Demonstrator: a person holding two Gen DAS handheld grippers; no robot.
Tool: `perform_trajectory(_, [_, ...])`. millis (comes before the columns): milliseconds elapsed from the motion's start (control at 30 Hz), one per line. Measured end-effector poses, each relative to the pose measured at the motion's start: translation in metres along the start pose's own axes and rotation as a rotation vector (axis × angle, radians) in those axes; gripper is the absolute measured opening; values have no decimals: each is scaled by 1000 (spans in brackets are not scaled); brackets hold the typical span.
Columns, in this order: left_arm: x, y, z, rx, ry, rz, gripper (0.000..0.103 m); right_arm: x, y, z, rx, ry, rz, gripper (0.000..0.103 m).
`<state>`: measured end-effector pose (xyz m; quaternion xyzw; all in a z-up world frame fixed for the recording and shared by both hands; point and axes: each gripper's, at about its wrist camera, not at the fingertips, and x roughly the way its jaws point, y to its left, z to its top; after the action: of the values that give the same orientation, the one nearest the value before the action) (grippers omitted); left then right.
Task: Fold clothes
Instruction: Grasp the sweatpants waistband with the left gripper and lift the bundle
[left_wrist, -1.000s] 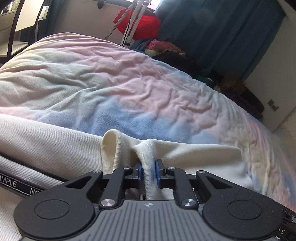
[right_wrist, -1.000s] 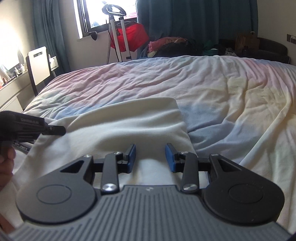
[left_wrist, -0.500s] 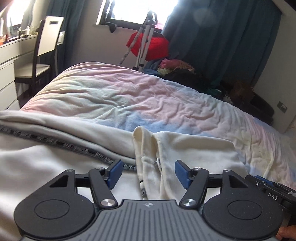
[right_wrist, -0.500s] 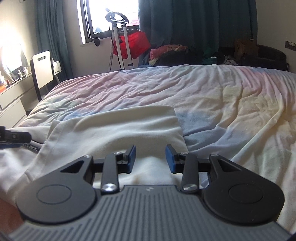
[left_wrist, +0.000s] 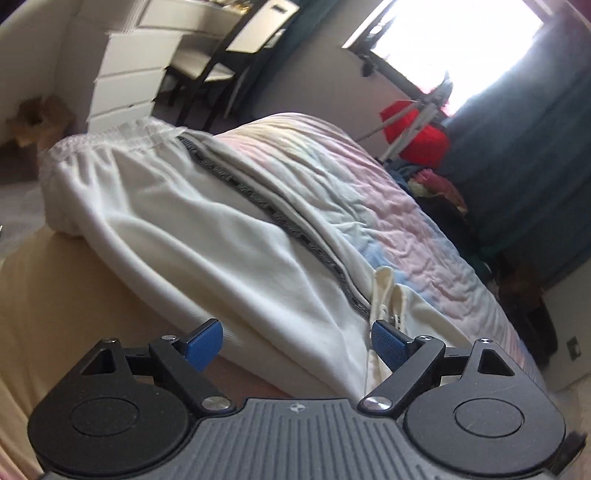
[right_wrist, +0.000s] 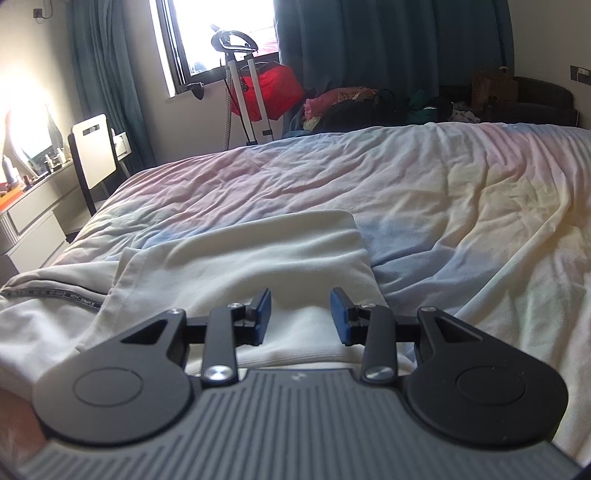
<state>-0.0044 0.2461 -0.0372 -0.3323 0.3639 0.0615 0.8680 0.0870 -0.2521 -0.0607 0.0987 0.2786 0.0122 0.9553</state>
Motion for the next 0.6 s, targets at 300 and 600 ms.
perform_trajectory(300, [51, 77, 31, -396, 61, -5, 86, 2, -2, -2, 17, 13, -7, 39])
perform_trajectory(600, [56, 117, 43, -571, -42, -104, 68, 5, 5, -3, 5, 11, 0, 39])
